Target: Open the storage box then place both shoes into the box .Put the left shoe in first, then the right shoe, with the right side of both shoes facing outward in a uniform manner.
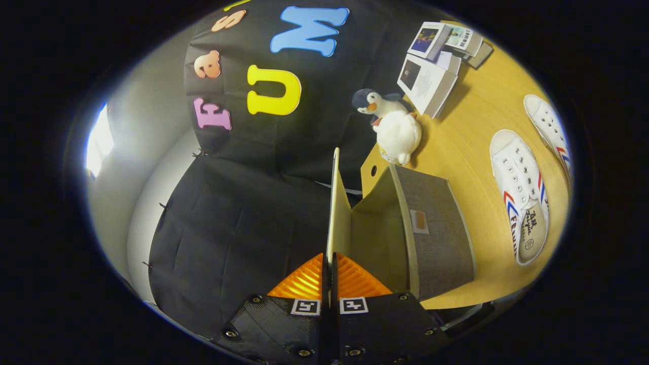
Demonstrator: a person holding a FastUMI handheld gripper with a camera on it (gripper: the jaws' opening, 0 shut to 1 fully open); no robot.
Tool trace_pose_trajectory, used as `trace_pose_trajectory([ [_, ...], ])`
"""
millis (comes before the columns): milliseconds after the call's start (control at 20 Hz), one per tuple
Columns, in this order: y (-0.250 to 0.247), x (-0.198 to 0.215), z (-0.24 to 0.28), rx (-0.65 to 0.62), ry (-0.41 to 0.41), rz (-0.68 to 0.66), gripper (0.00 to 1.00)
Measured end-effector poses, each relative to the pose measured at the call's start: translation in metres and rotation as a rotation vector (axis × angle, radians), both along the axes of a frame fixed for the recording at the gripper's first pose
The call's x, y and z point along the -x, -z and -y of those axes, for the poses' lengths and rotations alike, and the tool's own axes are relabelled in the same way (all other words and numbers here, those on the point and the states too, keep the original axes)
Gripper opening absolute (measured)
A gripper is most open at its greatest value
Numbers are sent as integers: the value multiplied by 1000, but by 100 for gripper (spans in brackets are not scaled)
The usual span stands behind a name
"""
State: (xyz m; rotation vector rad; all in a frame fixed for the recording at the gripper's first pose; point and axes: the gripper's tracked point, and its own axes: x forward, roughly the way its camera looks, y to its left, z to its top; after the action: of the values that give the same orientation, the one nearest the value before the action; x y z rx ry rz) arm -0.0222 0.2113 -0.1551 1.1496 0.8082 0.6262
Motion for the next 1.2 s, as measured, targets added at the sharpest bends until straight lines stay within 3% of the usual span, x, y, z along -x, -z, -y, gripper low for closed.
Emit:
trace_pose_trajectory([
  [750,-64,2,-83,161,-72,191,0],
  [1200,-73,3,-135,215,-109,244,0],
])
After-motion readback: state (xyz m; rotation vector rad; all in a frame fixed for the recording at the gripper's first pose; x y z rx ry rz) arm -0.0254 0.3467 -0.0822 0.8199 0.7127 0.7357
